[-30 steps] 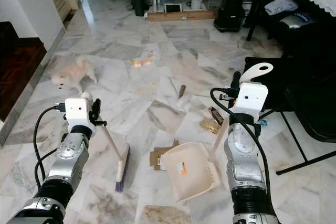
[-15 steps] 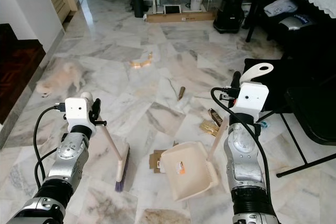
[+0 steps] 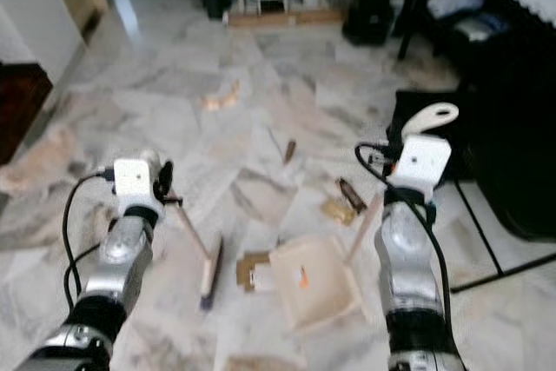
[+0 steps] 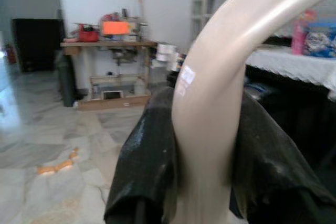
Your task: Sweep floor
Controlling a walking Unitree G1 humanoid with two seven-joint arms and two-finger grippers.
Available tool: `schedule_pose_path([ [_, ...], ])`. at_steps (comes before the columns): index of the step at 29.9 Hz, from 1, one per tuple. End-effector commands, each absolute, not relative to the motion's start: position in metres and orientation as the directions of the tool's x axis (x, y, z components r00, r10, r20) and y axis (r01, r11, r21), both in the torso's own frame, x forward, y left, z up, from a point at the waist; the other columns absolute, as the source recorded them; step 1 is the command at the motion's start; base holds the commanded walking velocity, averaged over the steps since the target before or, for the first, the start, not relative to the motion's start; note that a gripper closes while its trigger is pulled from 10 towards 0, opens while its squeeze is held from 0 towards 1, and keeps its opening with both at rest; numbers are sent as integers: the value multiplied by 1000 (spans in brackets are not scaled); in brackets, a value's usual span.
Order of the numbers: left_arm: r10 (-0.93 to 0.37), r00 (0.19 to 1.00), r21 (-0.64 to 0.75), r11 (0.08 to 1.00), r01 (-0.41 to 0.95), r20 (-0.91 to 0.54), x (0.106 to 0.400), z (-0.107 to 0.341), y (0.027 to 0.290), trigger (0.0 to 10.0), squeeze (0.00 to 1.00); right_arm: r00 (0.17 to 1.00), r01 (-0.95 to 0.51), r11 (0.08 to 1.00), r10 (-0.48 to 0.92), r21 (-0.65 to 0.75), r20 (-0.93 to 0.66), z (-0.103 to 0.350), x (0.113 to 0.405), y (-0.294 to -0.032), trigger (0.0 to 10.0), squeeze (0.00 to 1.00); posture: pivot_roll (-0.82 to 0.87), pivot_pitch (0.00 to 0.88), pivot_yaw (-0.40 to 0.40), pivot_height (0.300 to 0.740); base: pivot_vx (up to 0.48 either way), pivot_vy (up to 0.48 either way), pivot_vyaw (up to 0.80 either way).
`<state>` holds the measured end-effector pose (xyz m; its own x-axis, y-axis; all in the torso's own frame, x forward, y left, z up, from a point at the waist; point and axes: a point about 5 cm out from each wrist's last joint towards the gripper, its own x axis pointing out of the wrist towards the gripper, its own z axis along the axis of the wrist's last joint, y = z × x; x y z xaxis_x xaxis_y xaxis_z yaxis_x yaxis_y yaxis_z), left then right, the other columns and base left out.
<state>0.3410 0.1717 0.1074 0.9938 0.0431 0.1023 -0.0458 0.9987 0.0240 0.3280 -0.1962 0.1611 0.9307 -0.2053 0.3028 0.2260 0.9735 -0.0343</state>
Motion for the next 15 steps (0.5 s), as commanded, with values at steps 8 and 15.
schedule_pose_path([
  [8, 47, 988, 38, 998, -53, 145, 344, 118, 174, 10000, 0, 910, 221, 975, -204, -6, 360, 174, 328, -196, 10000, 0, -5, 44, 26, 740, 254, 0, 0],
  [15, 45, 989, 39, 998, -51, 144, 344, 117, 174, 10000, 0, 909, 220, 975, -203, -5, 363, 174, 327, -196, 10000, 0, -8, 41, 27, 740, 253, 0, 0],
])
